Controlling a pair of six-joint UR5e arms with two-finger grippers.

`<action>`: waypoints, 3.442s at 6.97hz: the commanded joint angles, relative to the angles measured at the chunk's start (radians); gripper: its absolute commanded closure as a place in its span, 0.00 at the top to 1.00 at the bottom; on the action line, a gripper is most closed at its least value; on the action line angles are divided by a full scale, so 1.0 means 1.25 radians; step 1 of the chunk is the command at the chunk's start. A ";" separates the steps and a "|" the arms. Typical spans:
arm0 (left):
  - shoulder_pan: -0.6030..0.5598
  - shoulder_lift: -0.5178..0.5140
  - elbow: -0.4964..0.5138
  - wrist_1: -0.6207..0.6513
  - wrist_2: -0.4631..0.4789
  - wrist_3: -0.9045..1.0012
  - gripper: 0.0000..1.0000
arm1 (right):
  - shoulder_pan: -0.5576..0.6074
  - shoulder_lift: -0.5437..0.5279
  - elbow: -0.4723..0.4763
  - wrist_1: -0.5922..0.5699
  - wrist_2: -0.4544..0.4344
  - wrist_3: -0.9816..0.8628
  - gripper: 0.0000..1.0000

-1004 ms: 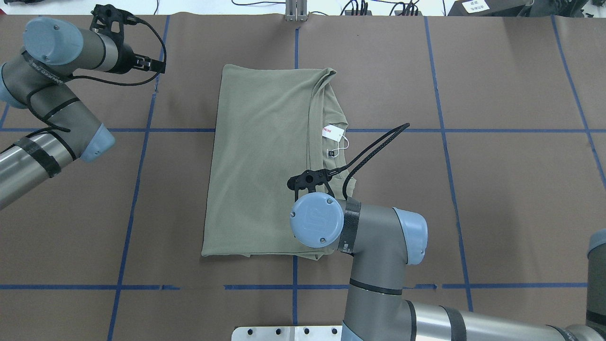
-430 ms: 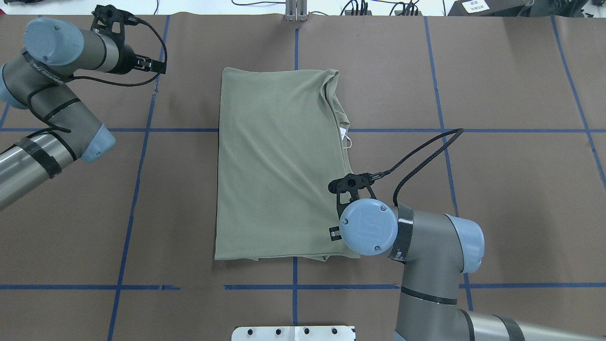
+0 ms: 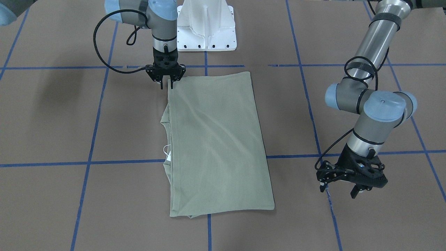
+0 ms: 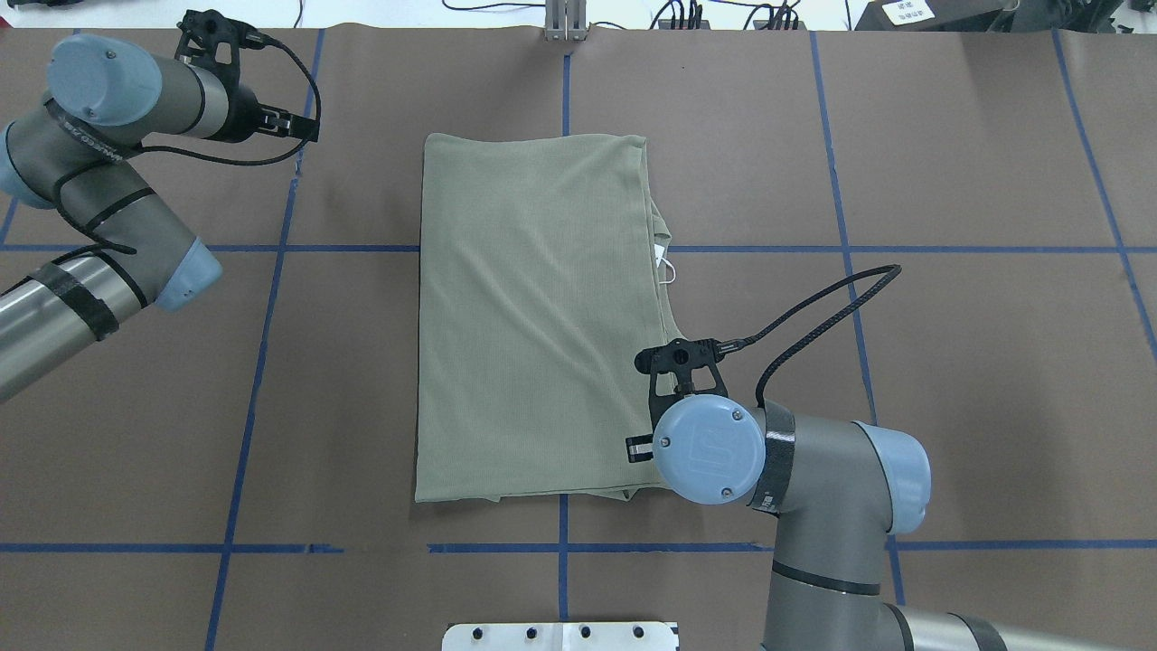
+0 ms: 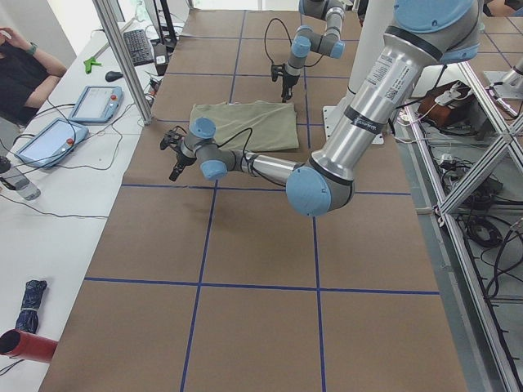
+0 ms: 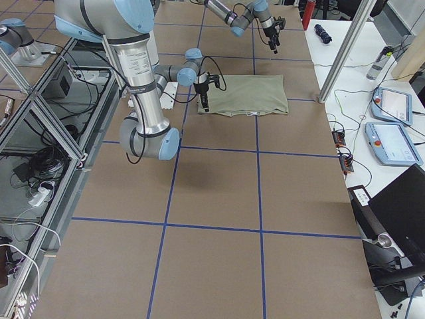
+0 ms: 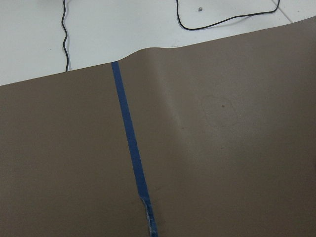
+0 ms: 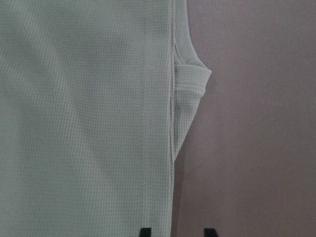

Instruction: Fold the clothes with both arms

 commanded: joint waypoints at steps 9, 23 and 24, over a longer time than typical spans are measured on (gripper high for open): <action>0.569 0.370 -0.602 0.017 0.281 -0.816 0.96 | 0.028 -0.180 0.080 0.464 -0.058 0.357 1.00; 0.629 0.303 -0.557 0.033 0.338 -0.965 0.00 | -0.062 -0.096 0.053 0.267 -0.136 0.562 0.89; 0.629 0.303 -0.560 0.033 0.338 -0.965 0.00 | -0.089 -0.066 0.019 0.251 -0.167 0.594 0.89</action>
